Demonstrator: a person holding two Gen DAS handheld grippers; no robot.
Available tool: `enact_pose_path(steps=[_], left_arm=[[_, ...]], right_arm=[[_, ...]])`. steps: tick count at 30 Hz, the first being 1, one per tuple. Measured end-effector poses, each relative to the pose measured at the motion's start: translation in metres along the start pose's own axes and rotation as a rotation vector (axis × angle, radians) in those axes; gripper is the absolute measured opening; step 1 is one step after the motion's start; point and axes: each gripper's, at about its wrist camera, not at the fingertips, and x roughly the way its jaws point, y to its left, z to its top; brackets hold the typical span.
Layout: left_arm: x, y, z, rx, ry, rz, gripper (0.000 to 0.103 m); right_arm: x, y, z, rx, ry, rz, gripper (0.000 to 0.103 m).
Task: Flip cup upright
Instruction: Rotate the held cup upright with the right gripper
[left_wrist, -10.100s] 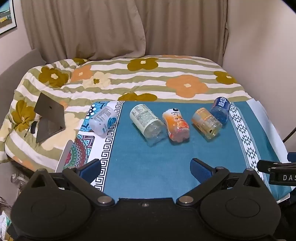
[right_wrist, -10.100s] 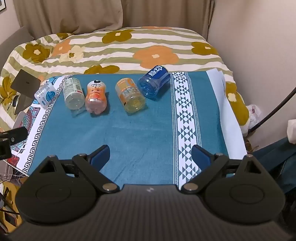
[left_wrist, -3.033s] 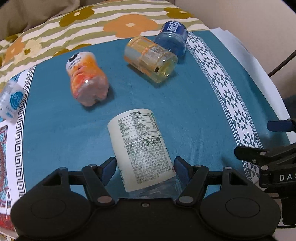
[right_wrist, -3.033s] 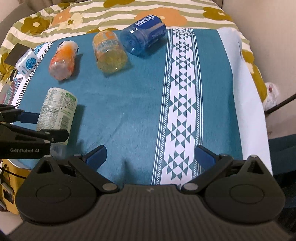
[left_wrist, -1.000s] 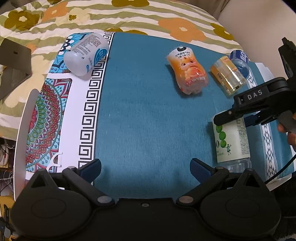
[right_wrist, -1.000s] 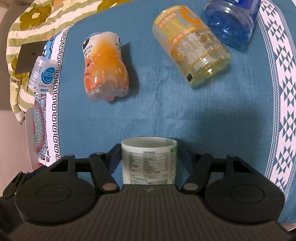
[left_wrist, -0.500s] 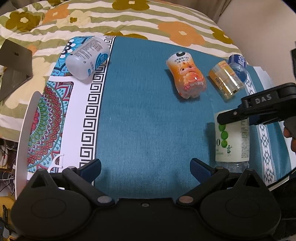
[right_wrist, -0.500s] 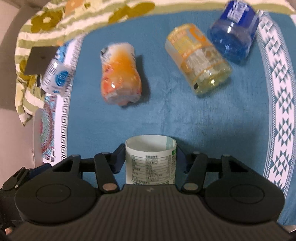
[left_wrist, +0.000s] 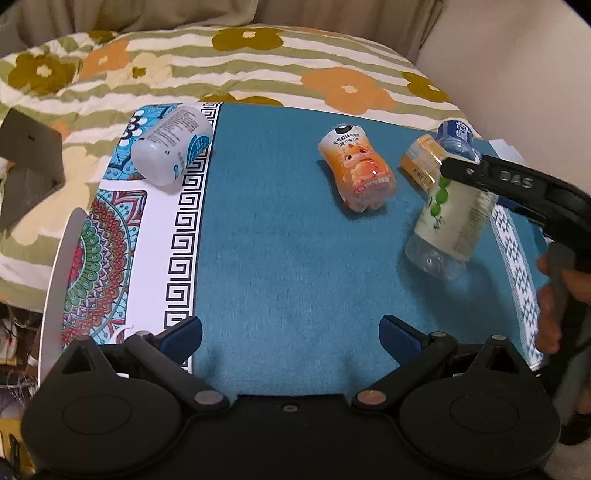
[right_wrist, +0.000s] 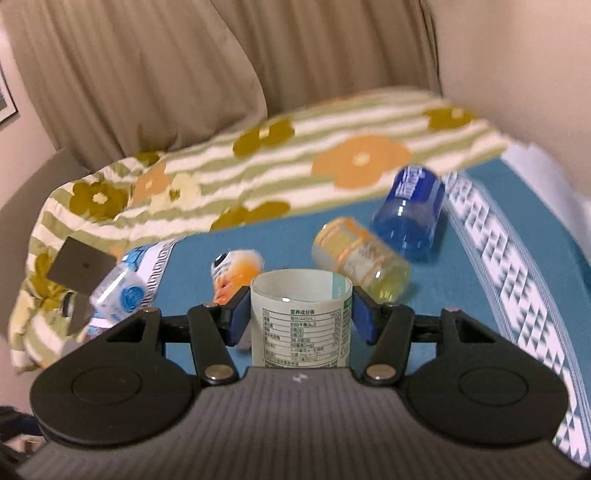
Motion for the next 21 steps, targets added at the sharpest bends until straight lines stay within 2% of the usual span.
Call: enact_pose_path(steps=[5,10,15,21], left_arm=[[0.001,0.002,-0.009,0.010,-0.018,0.006,0.103],[0.003,0.001,-0.012,0.027,-0.018,0.011,0.103],[0.003,-0.001,-0.012,0.036,-0.018,0.002,0.103],[0.002,-0.007,-0.015,0.039,-0.012,-0.012,0.103]], right_arm=[[0.004,-0.002,-0.015,-0.044,-0.109,-0.002,0.072],[-0.004,0.008,-0.032,-0.132,-0.164,-0.003,0.073],[-0.020,0.015,-0.047,-0.215,-0.173,-0.005,0.073],[-0.033,0.020,-0.058,-0.258,-0.134,-0.015,0.074]])
